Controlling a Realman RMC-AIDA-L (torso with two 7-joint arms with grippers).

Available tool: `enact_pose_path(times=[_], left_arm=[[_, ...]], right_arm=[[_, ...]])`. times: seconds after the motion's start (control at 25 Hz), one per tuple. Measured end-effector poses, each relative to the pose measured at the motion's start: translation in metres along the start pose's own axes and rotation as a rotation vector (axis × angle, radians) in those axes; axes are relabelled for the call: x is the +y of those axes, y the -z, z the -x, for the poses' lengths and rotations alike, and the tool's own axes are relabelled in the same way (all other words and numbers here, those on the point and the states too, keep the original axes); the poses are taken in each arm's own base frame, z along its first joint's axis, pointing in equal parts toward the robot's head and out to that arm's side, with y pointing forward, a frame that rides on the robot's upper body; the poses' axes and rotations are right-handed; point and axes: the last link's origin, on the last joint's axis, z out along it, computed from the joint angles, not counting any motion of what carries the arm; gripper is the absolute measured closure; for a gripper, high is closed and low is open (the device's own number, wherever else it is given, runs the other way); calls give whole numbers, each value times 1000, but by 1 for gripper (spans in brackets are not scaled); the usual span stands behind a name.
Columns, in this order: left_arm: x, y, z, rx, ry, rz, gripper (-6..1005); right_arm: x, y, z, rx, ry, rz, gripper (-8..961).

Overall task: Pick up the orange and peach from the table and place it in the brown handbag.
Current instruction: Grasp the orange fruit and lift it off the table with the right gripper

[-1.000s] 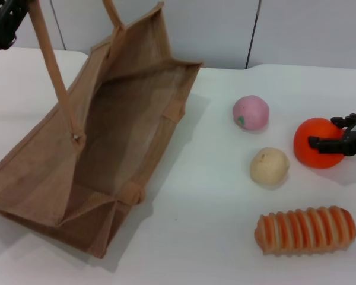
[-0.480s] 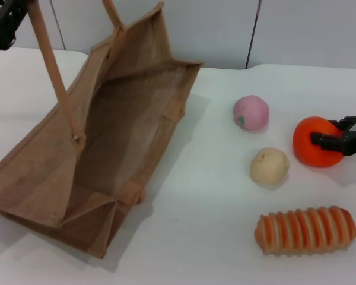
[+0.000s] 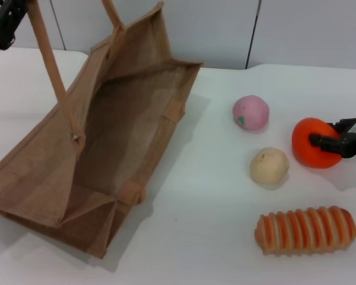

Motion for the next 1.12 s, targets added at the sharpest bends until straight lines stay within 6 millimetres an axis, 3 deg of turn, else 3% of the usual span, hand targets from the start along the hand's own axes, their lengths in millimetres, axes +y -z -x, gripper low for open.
enact_pose_path(times=[0.48, 0.72, 0.96, 1.12], left_arm=[[0, 0, 0, 0, -1, -2, 874], [0, -1, 0, 0, -1, 0, 874], [0, -3, 0, 1, -1, 4, 874], [0, -6, 0, 4, 1, 11, 874]], right_arm=[[0, 7, 5, -39, -3, 9, 614], [2, 23, 15, -139, 20, 32, 643], [14, 32, 39, -241, 93, 119, 684], [28, 16, 62, -250, 160, 204, 718]])
